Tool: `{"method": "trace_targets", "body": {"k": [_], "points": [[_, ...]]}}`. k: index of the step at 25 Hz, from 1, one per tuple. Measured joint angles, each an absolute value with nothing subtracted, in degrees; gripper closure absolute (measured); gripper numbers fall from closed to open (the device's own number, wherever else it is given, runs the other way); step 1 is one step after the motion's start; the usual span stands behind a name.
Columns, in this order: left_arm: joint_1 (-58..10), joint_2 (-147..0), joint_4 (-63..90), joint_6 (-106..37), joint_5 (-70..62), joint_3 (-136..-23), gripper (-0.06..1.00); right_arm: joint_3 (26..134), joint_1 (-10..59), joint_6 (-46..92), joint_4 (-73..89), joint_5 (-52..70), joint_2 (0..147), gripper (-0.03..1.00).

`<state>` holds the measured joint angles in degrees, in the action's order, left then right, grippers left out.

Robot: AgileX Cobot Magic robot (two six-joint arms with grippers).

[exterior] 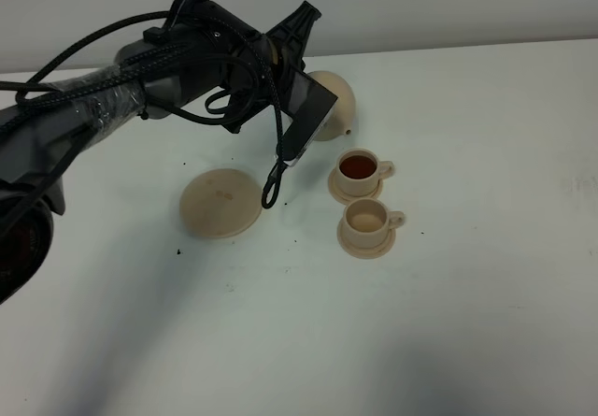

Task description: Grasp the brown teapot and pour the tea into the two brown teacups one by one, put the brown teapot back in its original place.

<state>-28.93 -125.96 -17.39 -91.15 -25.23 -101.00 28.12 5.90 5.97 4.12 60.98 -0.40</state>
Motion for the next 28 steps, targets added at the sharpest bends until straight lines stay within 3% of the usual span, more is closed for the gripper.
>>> {"method": "trace_targets", "body": {"k": [13, 28], "points": [[-28.6, -124.9, -16.5, -64.4, -45.1, -101.0, 0.79, 28.1, 5.9, 6.0, 4.1, 61.0, -0.4, 0.51], [-27.3, -124.9, -5.1, -55.8, -57.8, -101.0, 0.79, 28.1, 5.9, 6.0, 4.1, 61.0, -0.4, 0.51]]}}
